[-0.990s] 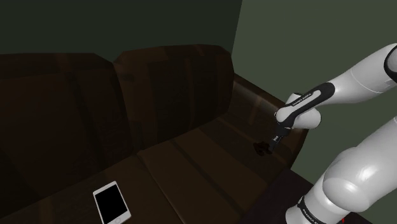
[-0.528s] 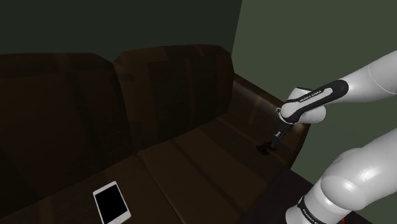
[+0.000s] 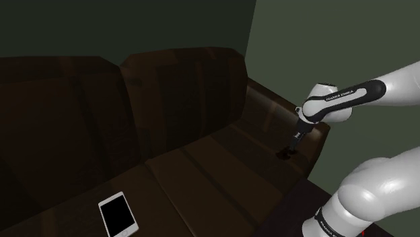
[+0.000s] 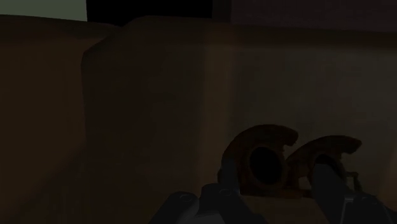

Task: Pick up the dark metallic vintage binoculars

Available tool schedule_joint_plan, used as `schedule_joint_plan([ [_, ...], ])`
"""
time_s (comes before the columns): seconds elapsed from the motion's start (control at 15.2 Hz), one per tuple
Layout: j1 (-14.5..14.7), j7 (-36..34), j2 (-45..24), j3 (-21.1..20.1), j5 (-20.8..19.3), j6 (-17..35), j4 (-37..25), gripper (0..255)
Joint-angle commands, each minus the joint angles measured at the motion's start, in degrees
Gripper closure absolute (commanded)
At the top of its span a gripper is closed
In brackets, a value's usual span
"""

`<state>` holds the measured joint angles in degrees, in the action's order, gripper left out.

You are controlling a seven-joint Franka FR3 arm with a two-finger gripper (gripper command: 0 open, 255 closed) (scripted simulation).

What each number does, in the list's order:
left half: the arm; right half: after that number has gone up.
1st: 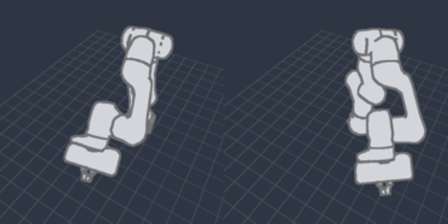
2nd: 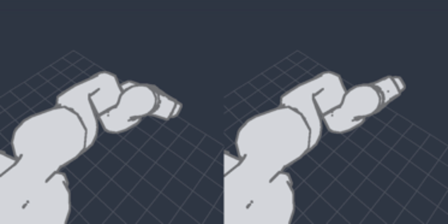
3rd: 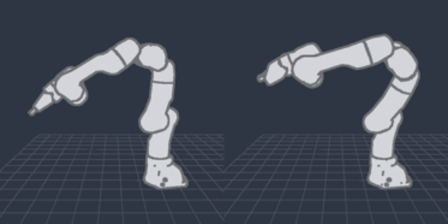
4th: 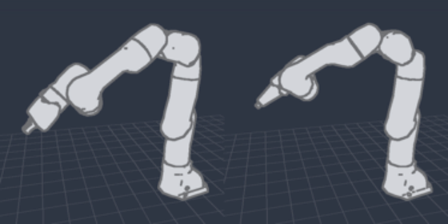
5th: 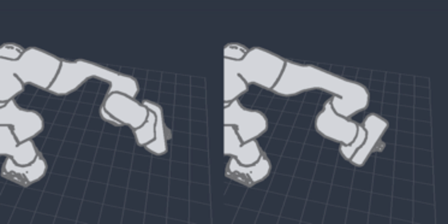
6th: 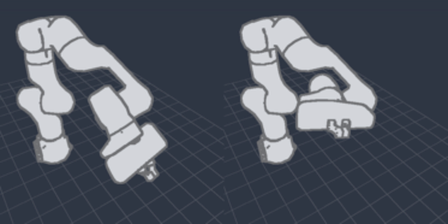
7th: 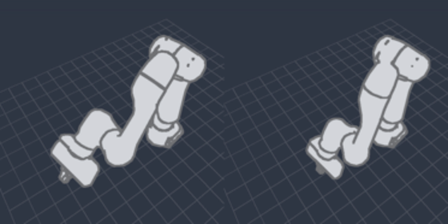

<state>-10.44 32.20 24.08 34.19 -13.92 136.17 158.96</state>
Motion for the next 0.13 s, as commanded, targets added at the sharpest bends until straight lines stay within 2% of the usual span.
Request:
schedule_joint_plan([
  [0.0, -0.2, -0.2, 0.8, -0.4, -0.1, -1.2, -0.4, 255],
  [0.07, -0.2, -0.2, 0.8, -0.4, -0.1, -1.2, -0.4, 255],
])
